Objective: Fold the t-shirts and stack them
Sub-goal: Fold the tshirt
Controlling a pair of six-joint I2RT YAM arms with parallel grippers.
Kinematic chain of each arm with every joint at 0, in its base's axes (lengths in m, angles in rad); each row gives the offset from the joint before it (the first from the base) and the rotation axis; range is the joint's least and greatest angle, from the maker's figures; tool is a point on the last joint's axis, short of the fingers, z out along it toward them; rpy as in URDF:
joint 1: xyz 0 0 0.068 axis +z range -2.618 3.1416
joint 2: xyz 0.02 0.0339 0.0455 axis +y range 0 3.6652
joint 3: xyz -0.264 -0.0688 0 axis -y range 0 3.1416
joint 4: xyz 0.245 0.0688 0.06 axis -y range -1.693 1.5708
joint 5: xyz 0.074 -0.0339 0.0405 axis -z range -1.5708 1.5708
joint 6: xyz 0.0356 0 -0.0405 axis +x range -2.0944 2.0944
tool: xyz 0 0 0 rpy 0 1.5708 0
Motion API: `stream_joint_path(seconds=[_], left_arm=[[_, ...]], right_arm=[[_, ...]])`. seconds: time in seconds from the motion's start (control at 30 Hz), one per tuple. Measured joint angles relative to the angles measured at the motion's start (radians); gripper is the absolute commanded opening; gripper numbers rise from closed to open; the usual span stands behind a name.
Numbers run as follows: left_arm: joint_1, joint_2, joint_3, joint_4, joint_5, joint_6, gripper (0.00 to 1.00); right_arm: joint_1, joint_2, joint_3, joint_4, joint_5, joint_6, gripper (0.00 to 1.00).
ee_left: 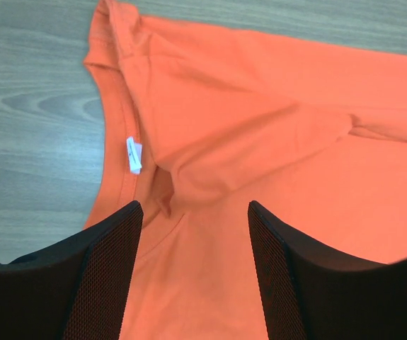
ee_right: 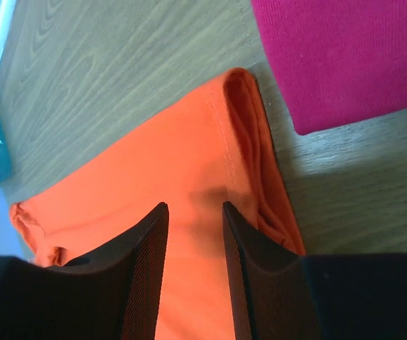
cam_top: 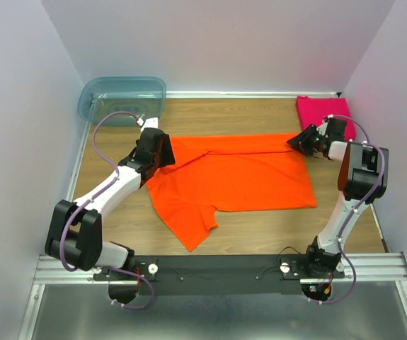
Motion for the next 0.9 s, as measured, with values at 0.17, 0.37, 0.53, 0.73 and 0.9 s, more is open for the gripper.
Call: stream_joint_path(seconds=[0.17,0.37,0.53,0.73,0.9], left_arm=[[-0.038,0.000,-0.008,0.001,0.004,0.005,0.73],[-0.151,0.048,0.031,-0.002,-0.028,0.026,0.65],[-0.263,0.171,0.137,0.001,-0.059,0.055,0.51],[-0.282,0.335,0.213,-0.008,-0.060,0.064,0.50],[-0.266,0.428,0.251,-0.032,-0.062,0.072,0.54]], right_arm=[[-0.009,-0.005,-0.022,0.043,-0.017,-0.003,0.46],[-0.008,-0.119,-0.055,-0.001,-0.016,-0.013,0.60],[-0.004,-0.309,-0.069,-0.057,-0.007,-0.039,0.61],[0.003,-0.491,-0.116,-0.119,-0.006,-0.067,0.61],[0.004,-0.592,-0.200,-0.179,-0.009,-0.084,0.61]])
